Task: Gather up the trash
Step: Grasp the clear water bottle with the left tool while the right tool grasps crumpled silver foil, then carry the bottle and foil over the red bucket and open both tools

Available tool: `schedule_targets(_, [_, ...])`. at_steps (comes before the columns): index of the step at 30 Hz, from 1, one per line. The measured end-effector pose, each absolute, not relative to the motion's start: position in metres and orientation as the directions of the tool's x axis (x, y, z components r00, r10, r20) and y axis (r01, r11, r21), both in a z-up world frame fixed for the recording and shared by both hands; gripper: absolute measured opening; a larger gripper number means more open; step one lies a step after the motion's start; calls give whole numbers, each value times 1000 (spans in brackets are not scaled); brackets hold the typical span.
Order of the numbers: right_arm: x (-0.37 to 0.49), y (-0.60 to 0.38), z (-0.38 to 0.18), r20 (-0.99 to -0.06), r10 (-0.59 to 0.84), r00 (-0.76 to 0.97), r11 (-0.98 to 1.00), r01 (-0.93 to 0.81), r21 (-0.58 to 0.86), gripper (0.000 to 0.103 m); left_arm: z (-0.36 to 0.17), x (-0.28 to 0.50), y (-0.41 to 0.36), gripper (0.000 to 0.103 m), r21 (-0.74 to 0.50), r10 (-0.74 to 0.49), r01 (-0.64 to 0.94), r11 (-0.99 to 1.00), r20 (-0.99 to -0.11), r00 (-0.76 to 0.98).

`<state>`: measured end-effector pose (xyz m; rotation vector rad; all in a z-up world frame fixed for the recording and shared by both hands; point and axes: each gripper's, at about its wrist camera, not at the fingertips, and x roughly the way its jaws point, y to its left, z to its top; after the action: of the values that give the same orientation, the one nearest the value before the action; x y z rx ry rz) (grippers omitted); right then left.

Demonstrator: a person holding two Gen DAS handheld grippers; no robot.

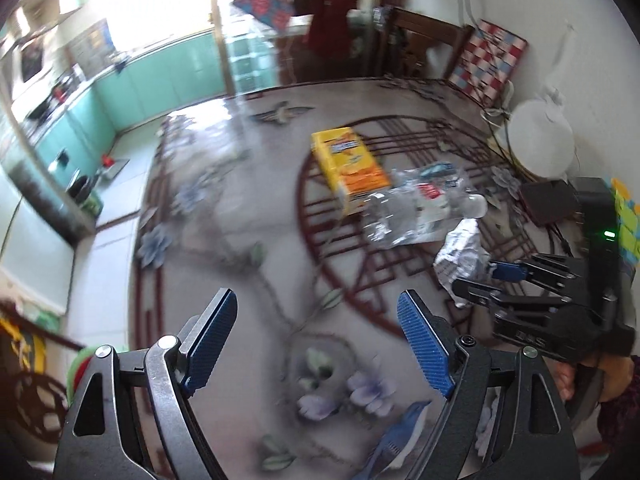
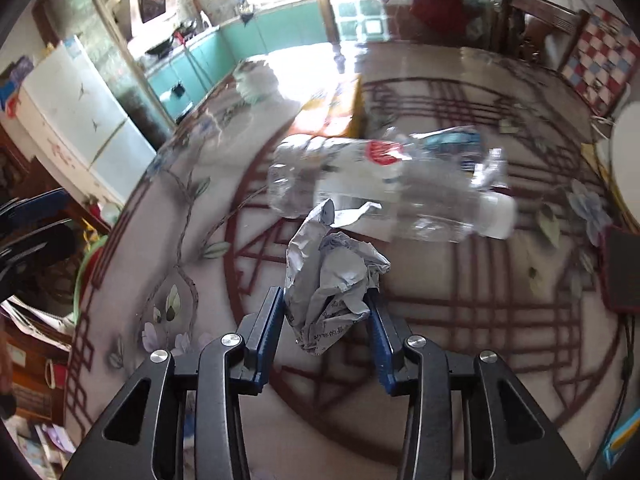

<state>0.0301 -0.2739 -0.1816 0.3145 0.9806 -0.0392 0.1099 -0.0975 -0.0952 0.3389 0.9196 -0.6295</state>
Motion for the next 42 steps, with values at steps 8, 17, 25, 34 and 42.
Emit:
schedule_targets(8, [-45, -341, -174, -800, 108, 590, 893, 296, 338, 38, -105, 122, -203, 86, 108, -415, 850, 516, -837, 358])
schedule_targets(17, [-48, -366, -173, -775, 142, 616, 872, 294, 393, 39, -156, 136, -287, 87, 199, -262, 945, 261, -927, 267])
schedule_targets(25, [-35, -371, -181, -781, 164, 603, 868, 288, 404, 39, -181, 131, -299, 71, 165, -195, 968, 191, -960, 202])
schedule_targets(34, [-34, -365, -178, -774, 176, 609, 860, 288, 421, 39, -135, 118, -256, 51, 86, -332, 883, 462, -906, 262])
schedule_targets(42, [-31, -338, -153, -733, 210, 647, 861, 233, 452, 39, -100, 93, -181, 51, -25, -402, 749, 662, -856, 327])
